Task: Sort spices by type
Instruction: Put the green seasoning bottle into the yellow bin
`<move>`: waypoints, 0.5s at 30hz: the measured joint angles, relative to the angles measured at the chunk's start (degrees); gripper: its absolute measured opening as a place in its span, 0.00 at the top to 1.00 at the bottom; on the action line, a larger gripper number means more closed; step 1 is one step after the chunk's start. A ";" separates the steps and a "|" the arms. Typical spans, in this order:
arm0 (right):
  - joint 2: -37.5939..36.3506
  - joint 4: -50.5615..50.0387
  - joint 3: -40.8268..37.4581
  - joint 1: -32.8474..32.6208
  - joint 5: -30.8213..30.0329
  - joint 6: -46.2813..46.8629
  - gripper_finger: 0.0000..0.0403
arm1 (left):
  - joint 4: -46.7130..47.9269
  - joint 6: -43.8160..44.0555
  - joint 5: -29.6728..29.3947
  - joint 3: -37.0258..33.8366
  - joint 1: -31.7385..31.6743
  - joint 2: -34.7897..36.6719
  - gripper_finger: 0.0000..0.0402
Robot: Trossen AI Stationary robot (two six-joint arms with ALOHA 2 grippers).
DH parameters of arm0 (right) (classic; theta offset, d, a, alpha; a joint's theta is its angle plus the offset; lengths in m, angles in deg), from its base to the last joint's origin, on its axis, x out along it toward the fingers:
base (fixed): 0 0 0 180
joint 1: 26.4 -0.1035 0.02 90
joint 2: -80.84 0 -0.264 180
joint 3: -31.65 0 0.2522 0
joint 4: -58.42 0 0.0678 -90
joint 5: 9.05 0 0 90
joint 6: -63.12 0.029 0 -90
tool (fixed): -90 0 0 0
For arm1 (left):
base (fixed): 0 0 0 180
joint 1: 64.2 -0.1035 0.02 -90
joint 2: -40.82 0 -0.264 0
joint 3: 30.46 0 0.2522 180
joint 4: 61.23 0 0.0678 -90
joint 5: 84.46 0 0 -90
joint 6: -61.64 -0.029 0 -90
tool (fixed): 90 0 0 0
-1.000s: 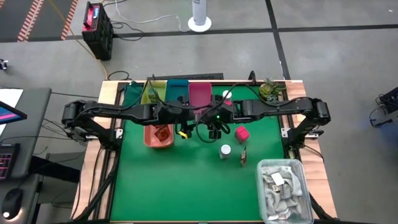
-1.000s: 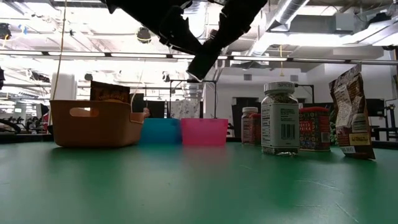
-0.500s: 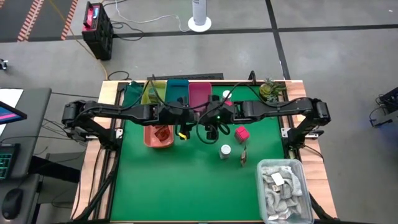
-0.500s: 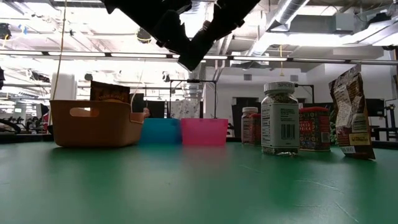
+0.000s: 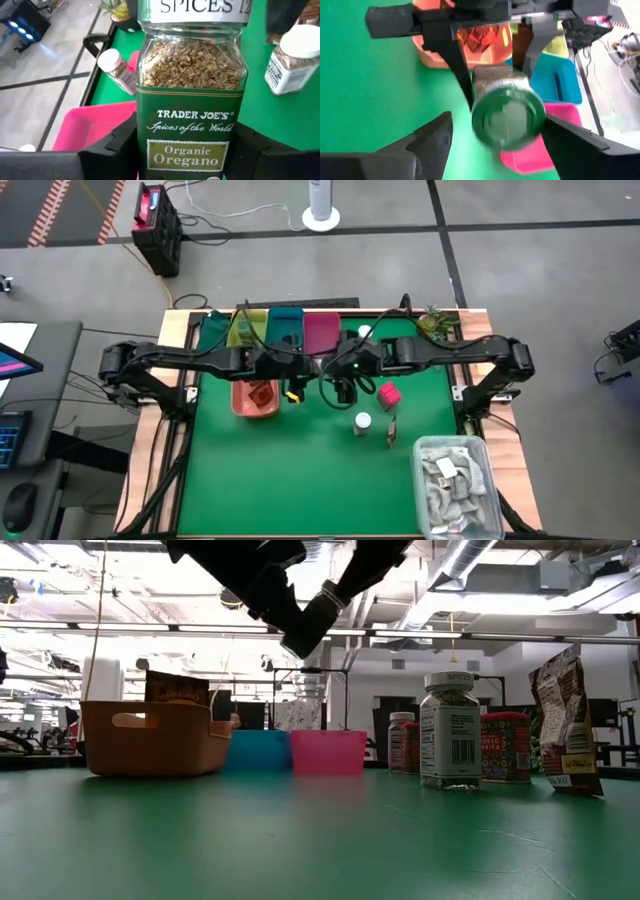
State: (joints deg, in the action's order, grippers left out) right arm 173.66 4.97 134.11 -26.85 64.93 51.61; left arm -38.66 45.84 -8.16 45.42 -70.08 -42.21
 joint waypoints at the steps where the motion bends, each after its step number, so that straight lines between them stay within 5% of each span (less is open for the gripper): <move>1: -0.09 -1.07 0.61 0.00 -0.14 0.44 0.19 | 0.01 -0.17 0.01 -0.10 -0.14 0.44 0.50; 8: -1.75 -8.95 0.85 1.61 -1.94 5.64 0.18 | -0.33 0.82 1.94 -5.84 -3.67 5.92 0.50; 15: -1.98 0.98 -5.61 2.72 -2.11 6.49 0.18 | -4.10 3.41 5.24 -13.68 -6.96 11.50 0.50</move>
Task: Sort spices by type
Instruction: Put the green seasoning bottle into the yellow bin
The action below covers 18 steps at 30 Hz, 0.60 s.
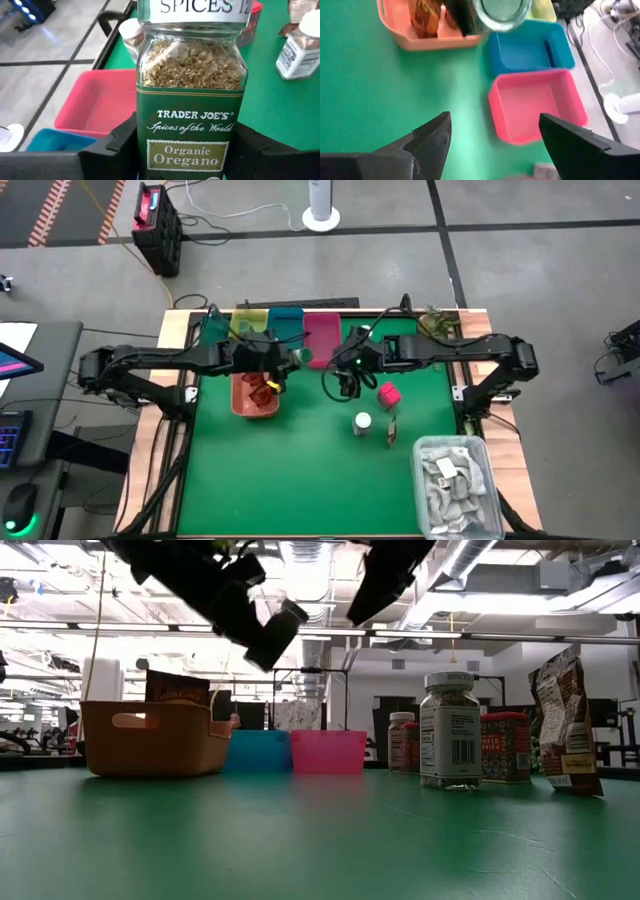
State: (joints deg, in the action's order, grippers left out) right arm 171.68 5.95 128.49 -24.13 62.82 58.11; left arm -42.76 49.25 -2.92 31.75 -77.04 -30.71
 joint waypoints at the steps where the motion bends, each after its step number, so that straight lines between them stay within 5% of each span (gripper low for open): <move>1: 0.00 3.11 -1.55 0.00 0.00 -0.43 0.18 | -1.81 0.29 0.17 -1.29 -0.13 0.59 0.50; 9: 0.22 23.14 -8.27 0.81 -0.08 -3.32 0.18 | -8.57 1.25 1.42 -7.15 -0.04 2.54 0.50; 18: 0.31 29.85 -11.30 2.38 -0.66 -2.98 0.18 | -12.69 3.01 6.75 -7.60 1.56 2.52 0.50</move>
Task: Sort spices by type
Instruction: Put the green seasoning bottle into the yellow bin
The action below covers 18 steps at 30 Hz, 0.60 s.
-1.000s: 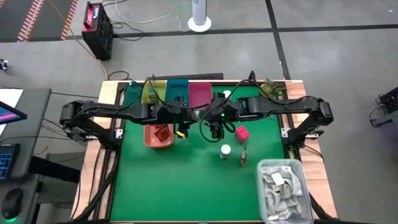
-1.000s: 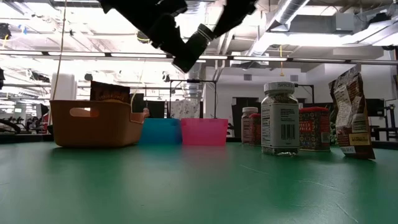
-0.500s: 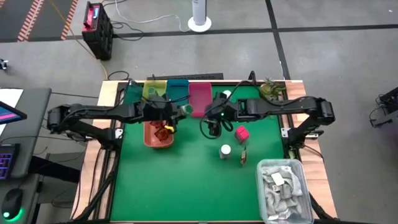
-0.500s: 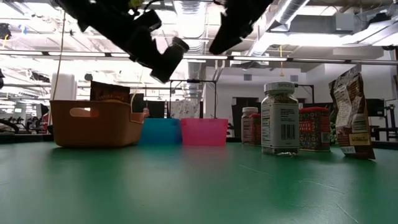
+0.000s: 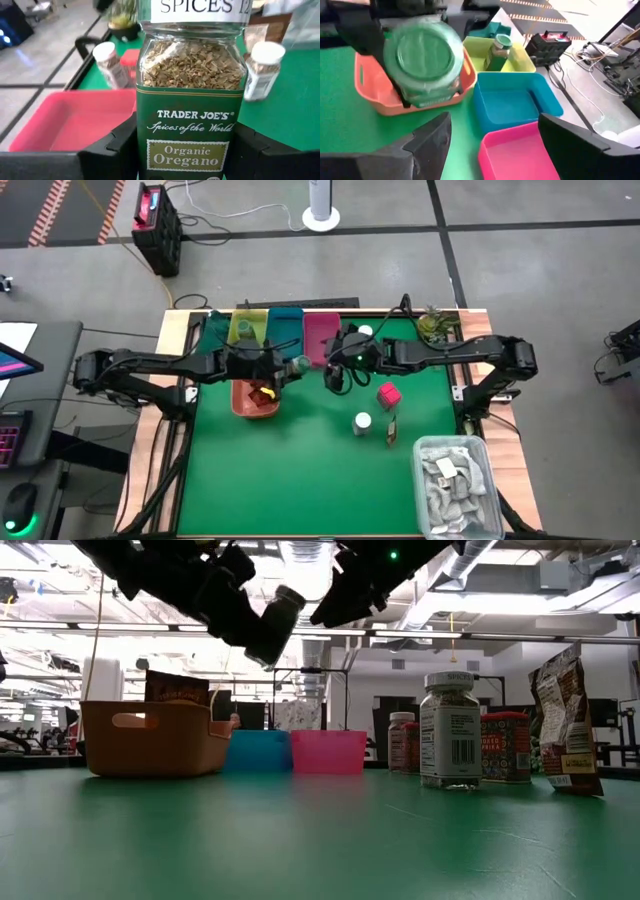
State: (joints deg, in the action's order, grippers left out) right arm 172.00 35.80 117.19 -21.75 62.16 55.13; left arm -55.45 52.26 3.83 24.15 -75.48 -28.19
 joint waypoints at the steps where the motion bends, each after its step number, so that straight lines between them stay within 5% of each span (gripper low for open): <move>1: 0.06 0.37 -0.02 -0.11 0.02 0.00 0.18 | -0.36 -0.27 0.00 0.02 0.24 0.02 0.50; 18: 0.04 10.42 -0.04 -2.00 0.92 -2.21 0.18 | -3.99 -0.24 1.51 0.10 0.72 -0.46 0.50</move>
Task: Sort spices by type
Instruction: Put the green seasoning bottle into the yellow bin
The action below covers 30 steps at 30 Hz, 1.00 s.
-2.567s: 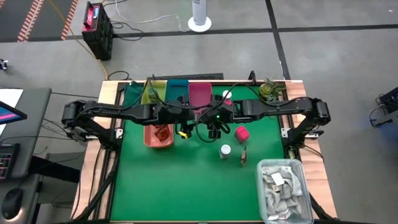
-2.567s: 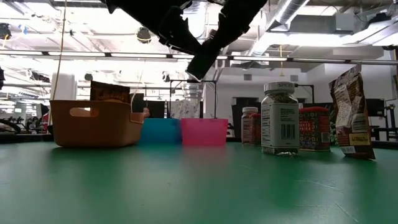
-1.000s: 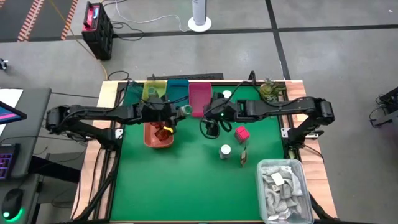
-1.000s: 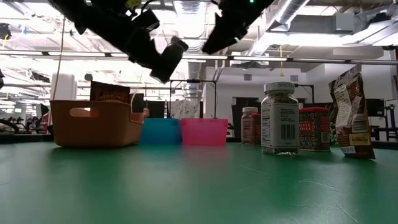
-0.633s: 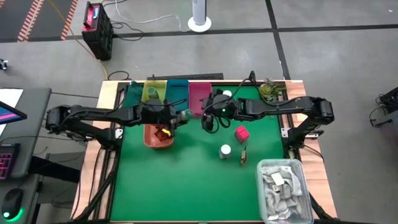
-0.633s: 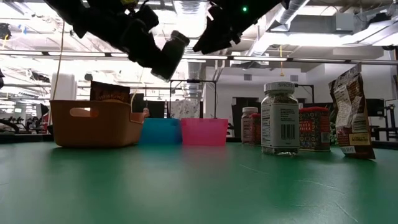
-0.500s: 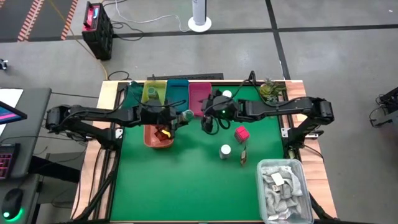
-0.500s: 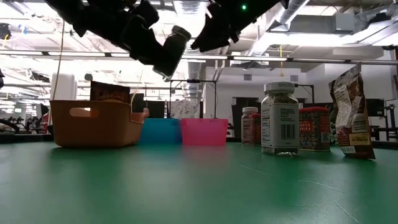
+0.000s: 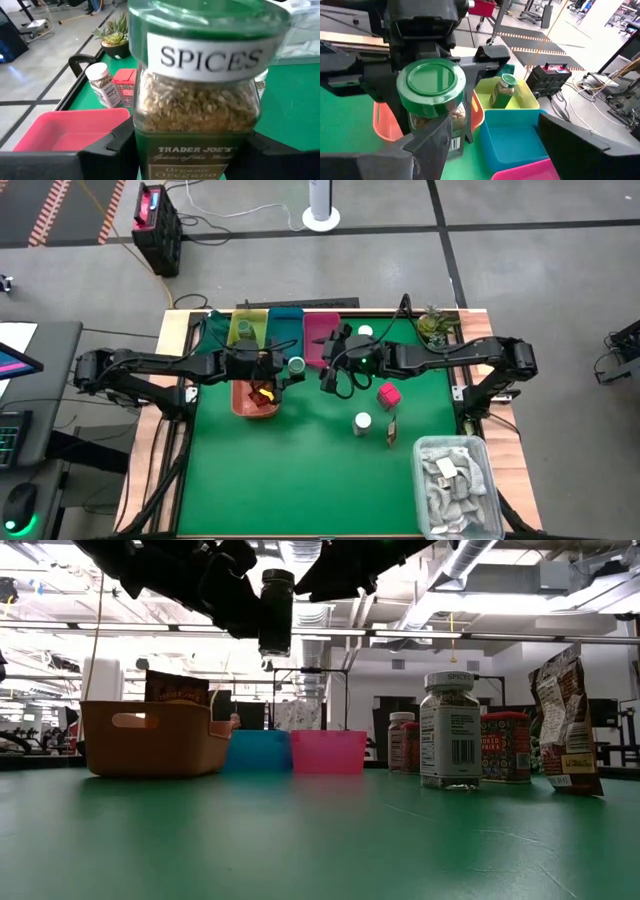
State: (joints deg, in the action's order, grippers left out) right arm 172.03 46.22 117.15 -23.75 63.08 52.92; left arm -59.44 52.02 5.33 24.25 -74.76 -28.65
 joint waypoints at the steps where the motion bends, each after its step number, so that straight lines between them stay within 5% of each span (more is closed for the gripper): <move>1: 0.00 0.30 0.00 0.00 0.19 0.00 0.18 | -0.20 0.01 0.02 0.00 0.00 0.00 0.50; 18: -0.37 0.42 0.02 0.00 0.54 1.33 0.18 | -2.31 0.00 -0.07 0.00 0.00 0.56 0.50; 30: -9.51 -13.87 0.15 1.19 -3.15 4.90 0.18 | 9.79 -3.10 -2.64 0.00 -5.25 12.57 0.50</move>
State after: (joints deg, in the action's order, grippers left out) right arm 162.53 32.35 117.31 -22.56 59.93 57.82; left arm -49.65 48.92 2.70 24.25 -80.02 -16.08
